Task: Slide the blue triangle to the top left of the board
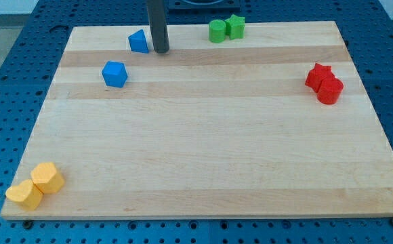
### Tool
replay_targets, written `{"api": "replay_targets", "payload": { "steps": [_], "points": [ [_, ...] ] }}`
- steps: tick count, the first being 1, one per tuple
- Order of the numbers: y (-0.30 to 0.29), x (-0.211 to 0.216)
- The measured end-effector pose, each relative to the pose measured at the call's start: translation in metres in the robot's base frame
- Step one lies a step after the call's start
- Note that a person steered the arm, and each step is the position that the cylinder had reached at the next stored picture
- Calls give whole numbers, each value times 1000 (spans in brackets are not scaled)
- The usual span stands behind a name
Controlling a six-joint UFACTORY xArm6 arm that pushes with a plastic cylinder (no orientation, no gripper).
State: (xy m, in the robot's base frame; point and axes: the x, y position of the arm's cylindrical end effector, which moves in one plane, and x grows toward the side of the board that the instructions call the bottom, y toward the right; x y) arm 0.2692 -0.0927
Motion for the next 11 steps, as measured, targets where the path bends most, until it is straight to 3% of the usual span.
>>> {"api": "replay_targets", "payload": {
  "steps": [11],
  "points": [
    [-125, -45]
  ]
}}
